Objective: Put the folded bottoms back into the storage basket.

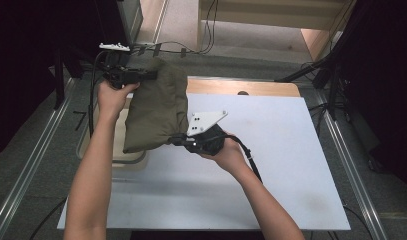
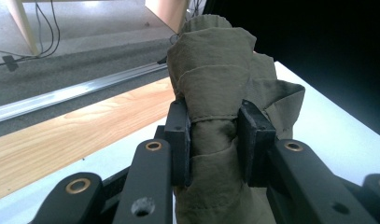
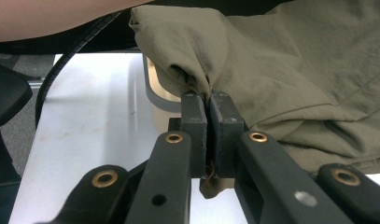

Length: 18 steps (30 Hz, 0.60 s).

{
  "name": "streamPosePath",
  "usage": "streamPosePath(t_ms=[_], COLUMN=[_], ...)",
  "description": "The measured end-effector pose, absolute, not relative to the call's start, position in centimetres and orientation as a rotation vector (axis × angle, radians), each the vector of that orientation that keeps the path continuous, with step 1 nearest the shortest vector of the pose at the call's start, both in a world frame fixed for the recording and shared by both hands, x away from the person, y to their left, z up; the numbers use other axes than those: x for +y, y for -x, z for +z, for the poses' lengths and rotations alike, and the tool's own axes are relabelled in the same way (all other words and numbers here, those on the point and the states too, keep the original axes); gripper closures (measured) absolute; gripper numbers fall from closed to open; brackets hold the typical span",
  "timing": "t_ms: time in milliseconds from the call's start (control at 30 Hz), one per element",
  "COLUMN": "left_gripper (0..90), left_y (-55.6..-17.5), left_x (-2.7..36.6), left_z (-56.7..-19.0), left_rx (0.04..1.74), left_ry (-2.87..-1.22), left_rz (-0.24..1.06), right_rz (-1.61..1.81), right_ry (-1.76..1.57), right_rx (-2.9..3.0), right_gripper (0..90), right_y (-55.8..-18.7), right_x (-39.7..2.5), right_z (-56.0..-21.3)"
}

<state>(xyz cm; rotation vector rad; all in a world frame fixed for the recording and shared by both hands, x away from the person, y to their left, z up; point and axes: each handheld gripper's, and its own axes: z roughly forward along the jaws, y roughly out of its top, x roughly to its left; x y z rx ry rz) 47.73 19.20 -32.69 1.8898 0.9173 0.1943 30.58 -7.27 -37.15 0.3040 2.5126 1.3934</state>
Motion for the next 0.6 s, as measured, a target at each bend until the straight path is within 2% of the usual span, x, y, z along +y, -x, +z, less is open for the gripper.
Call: streamPosePath(t_ms=[600], left_gripper=[70.4], left_y=[-47.6], left_x=[21.8], left_z=[-32.3], left_rx=[0.937], left_ry=[-1.891], left_rz=[0.217], right_rz=[1.395], right_ry=[-0.269], right_rx=[2.528], right_gripper=[83.9], right_y=[-31.0], right_x=[-4.5], right_z=[-37.0])
